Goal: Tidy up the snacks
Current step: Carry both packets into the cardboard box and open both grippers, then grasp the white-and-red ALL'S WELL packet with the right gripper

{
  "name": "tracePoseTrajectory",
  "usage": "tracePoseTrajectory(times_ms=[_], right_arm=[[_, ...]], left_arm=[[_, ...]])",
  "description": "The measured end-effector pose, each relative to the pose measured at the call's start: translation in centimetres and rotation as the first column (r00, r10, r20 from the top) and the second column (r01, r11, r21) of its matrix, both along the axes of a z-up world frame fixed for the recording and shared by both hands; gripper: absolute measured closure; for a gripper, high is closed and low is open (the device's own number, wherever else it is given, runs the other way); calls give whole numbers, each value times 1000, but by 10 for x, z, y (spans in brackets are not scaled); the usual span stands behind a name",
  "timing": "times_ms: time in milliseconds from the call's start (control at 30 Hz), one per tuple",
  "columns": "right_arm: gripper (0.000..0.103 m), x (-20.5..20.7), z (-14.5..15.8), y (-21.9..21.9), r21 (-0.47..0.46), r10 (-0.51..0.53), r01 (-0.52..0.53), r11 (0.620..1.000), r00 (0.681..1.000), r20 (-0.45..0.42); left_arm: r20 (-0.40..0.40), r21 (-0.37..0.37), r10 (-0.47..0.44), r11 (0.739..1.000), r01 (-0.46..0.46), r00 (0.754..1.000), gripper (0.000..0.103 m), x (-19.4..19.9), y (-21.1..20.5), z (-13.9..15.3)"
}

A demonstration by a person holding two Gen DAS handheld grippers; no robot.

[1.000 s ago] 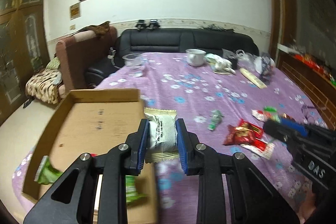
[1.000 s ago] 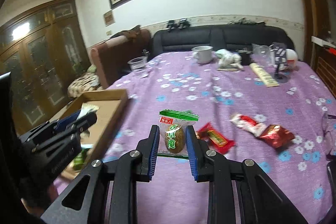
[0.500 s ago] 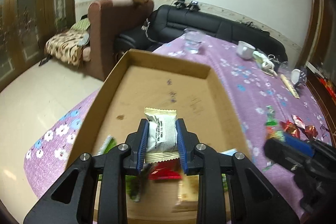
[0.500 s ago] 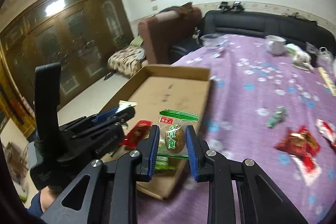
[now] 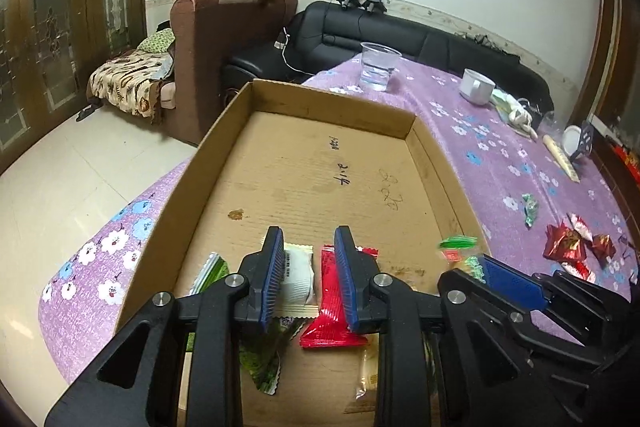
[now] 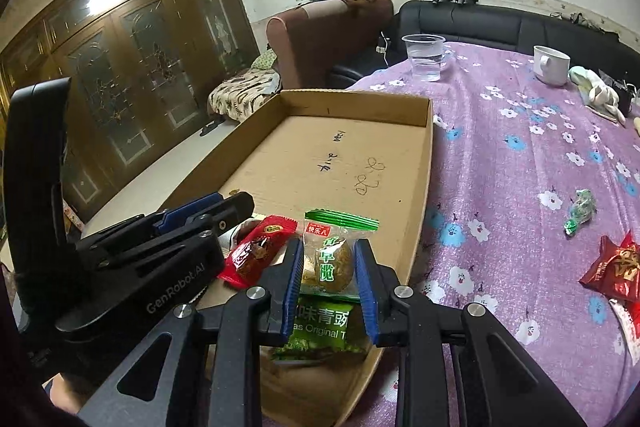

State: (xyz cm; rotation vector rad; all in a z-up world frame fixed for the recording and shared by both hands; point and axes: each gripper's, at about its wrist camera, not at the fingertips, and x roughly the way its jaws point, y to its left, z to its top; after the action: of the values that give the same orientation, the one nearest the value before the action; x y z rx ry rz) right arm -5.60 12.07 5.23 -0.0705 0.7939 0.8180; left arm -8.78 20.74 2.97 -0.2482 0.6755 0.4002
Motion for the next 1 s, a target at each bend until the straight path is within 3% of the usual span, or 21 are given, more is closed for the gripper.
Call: tracePoseTrajectory(times_ms=[167,267,400,733,1000], right_arm=[[74,-1,0,-2,0,13,-13,1000,1000,-1],[66,-6,5,-4,5,10,-10,1000,1000,30],[65,-10,10,-8,17,-1,0,1000,999,51],[65,-2,40,-47,90,-45,48,995,998,-31],[60,26,46,-128,114,-149,157,981,986,-70]], left_arm=[[-4,5,-1,1000,1,1000,79,0,0,0],[-6,4,9,1000,-9,1000,76,0,1,0],[-11,-6,18,1000,-18,1000,54,1,4,1],[-28,-28,-1,1000,0,1000,54,1,4,-1],[-14,-7,-58,998,58,998,54,-2,-20,12]])
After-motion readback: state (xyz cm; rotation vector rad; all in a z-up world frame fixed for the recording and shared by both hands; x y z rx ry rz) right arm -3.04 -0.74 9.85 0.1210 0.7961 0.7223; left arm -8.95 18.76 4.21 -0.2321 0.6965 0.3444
